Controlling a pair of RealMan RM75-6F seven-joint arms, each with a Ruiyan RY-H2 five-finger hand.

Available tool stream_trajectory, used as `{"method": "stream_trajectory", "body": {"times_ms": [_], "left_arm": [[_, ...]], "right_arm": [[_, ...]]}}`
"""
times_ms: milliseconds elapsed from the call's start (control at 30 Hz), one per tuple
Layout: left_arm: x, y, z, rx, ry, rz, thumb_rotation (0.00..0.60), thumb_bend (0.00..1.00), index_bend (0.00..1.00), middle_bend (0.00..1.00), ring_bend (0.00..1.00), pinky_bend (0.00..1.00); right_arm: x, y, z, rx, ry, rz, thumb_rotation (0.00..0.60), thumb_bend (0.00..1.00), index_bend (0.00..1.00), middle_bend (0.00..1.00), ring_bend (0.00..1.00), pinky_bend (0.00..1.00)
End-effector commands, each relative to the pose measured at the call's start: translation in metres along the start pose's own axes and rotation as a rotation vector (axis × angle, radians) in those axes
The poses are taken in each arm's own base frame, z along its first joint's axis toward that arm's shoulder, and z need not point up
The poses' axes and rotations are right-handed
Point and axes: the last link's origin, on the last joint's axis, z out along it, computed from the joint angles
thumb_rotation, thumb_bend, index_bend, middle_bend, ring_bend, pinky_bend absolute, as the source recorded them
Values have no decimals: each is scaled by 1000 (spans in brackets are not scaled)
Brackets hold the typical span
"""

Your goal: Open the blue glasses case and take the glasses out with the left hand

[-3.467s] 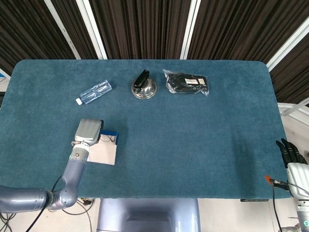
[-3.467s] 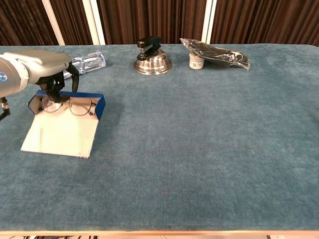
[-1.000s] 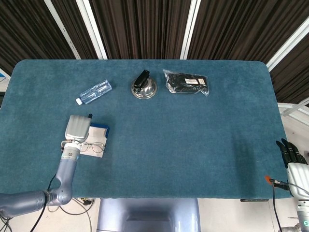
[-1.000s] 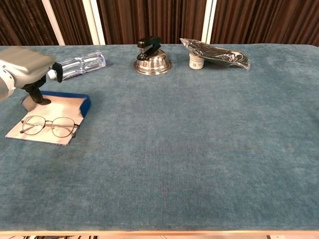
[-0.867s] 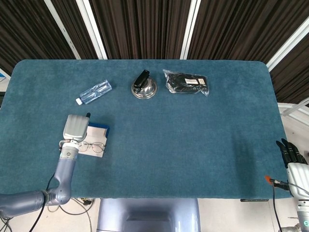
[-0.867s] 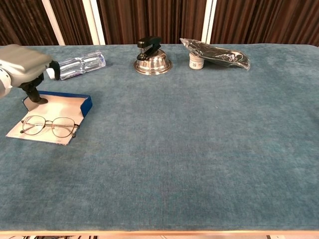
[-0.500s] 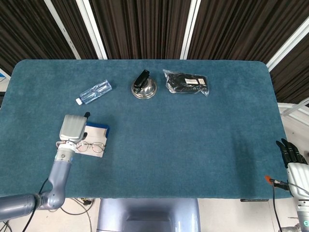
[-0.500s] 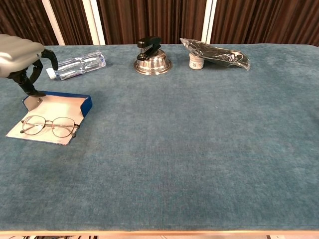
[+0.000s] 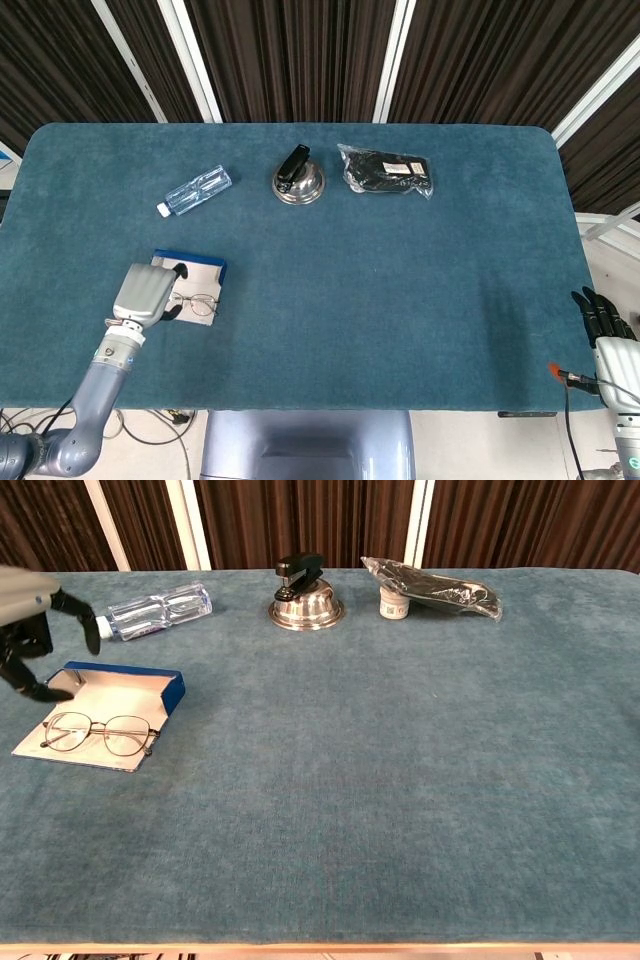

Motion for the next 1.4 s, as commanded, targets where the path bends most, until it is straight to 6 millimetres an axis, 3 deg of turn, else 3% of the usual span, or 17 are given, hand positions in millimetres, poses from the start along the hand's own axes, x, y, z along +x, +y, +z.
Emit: {"method": "stream_trajectory", "body": {"times_ms": [33, 367, 933, 1400], "left_arm": [[-6, -2, -3, 15, -56, -6, 600, 194, 421, 1000, 1000, 1000], [-23, -4, 15, 72, -113, -2, 600, 297, 437, 1000, 1000, 1000], [-38, 9, 34, 110, -135, 10, 600, 333, 473, 1000, 1000, 1000], [-41, 15, 38, 122, -139, 0, 600, 334, 496, 1000, 1000, 1000]], "right_arm": [[0, 0, 0, 0, 0, 1, 600, 193, 0, 0, 0, 214], [0, 0, 0, 1, -1, 1, 600, 193, 0, 0, 0, 214], [0, 0, 0, 2, -2, 3, 600, 193, 0, 0, 0, 214], [0, 0, 0, 3, -1, 5, 600, 193, 0, 0, 0, 214]]}}
